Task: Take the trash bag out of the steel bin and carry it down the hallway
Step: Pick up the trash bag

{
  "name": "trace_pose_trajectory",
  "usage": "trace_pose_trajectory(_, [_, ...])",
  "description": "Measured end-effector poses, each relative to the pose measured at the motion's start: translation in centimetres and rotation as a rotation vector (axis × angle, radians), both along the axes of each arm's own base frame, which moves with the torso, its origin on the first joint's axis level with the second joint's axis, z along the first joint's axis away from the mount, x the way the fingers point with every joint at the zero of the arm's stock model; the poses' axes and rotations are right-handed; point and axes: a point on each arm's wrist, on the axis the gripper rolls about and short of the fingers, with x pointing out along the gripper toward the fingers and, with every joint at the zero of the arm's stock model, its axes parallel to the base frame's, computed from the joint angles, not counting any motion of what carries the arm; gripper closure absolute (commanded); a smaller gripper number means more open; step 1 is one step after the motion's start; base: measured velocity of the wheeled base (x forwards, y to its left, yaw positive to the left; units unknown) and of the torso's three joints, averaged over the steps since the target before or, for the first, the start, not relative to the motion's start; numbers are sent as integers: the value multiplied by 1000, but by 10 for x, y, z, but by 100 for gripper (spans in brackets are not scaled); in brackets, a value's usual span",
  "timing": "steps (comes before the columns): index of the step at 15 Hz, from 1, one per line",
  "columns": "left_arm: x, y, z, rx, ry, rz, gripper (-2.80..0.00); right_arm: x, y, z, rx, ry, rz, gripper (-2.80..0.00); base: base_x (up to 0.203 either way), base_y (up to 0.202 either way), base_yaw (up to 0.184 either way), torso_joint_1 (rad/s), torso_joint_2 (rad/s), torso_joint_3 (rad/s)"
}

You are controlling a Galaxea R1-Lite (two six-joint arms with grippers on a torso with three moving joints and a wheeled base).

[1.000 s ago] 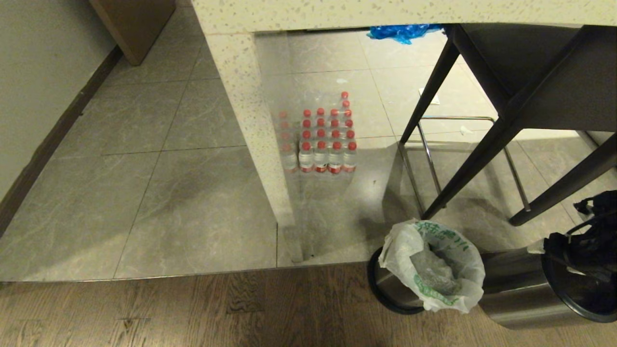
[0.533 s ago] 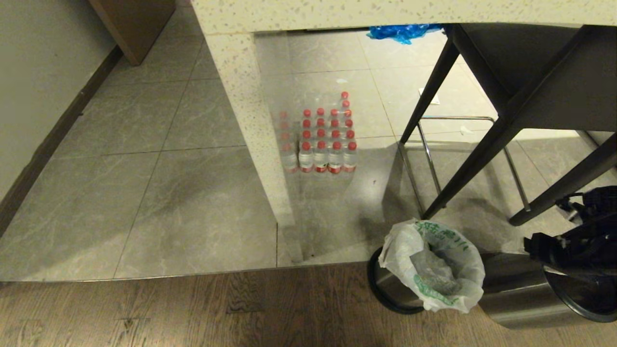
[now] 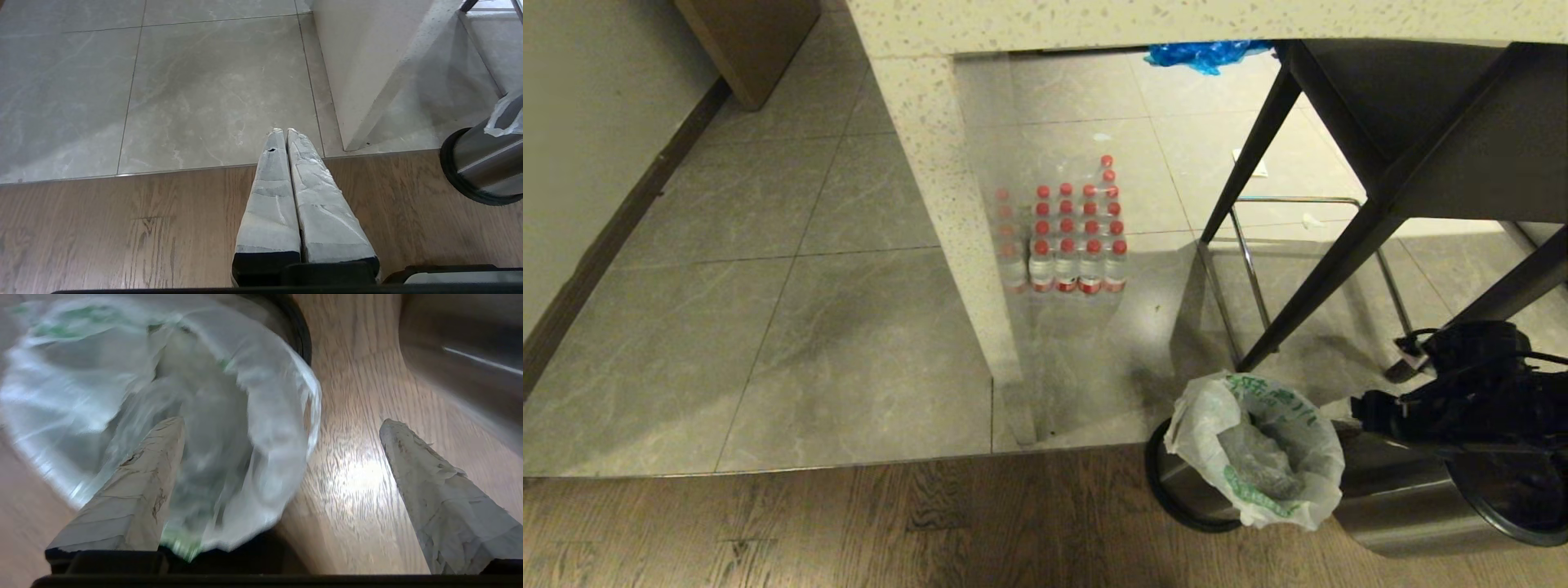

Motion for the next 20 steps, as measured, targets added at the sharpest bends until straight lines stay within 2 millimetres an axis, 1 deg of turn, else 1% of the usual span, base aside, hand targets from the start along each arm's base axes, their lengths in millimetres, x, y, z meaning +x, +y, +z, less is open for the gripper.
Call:
trace_pose_trajectory(3, [0,0,0,0,0,0,0,18,-4,-18,-1,-2,0,-280,0,0,0,0,0,0])
trace_pose_trajectory(6, [0,0,0,0,0,0,0,27,-6,-32,7,19,1,-280,0,0,0,0,0,0])
trace_pose_trajectory(8, [0,0,0,0,0,0,0,32,-7,-38,13,25,3,-280,0,0,0,0,0,0])
trace_pose_trajectory(12, [0,0,0,-1,0,0,0,37,-8,-42,29,19,33,-280,0,0,0,0,0,0])
trace_pose_trajectory(20, [0,0,0,0,0,0,0,35,-7,-44,32,36,36,-280,0,0,0,0,0,0])
